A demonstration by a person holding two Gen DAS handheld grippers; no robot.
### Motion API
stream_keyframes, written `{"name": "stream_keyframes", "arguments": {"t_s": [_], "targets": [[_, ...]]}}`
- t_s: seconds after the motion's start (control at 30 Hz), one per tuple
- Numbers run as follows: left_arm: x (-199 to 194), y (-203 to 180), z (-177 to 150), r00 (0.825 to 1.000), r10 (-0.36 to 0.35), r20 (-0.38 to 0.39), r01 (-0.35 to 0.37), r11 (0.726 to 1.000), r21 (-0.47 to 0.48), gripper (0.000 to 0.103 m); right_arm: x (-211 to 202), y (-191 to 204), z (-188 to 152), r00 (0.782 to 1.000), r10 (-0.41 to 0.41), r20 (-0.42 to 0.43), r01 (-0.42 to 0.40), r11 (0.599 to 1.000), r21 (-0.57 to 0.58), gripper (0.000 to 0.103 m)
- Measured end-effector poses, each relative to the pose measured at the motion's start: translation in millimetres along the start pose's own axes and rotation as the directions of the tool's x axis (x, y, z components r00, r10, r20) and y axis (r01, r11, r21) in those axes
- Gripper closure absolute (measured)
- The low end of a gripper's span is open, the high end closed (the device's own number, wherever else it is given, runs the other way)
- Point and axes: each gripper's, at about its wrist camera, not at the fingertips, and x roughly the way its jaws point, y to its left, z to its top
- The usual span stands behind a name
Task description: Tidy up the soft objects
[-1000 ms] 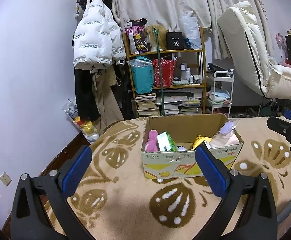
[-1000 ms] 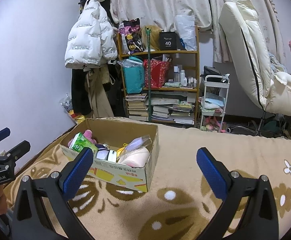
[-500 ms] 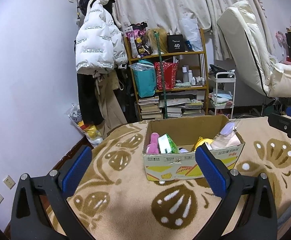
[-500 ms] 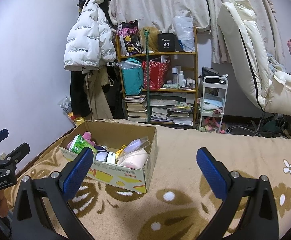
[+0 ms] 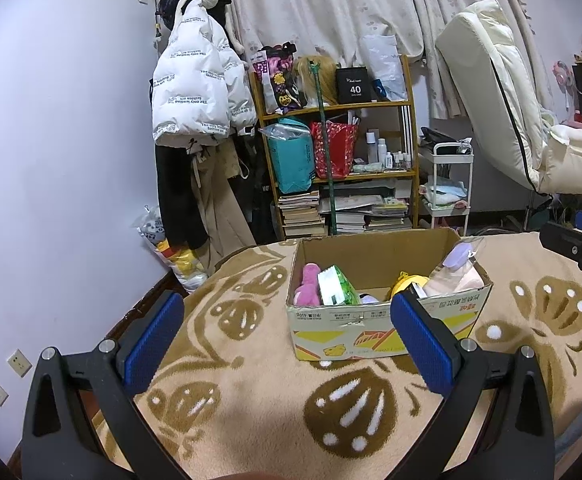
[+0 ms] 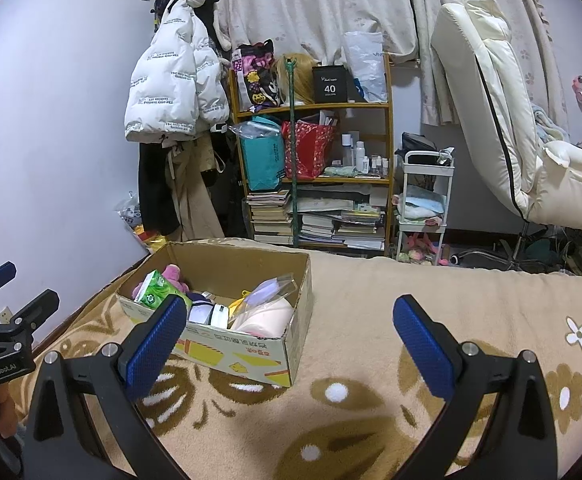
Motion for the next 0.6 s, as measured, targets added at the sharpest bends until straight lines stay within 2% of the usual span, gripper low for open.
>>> {"name": "stream_keyframes", "arguments": {"t_s": [0.6], "targets": [[0,0,-1,1.0,-0.002,-0.001,0.002,1.0,-0.004,0.001,-1,-9,2,1.0,-0.006,-0.002,0.006,1.0,0.011,0.0]]}}
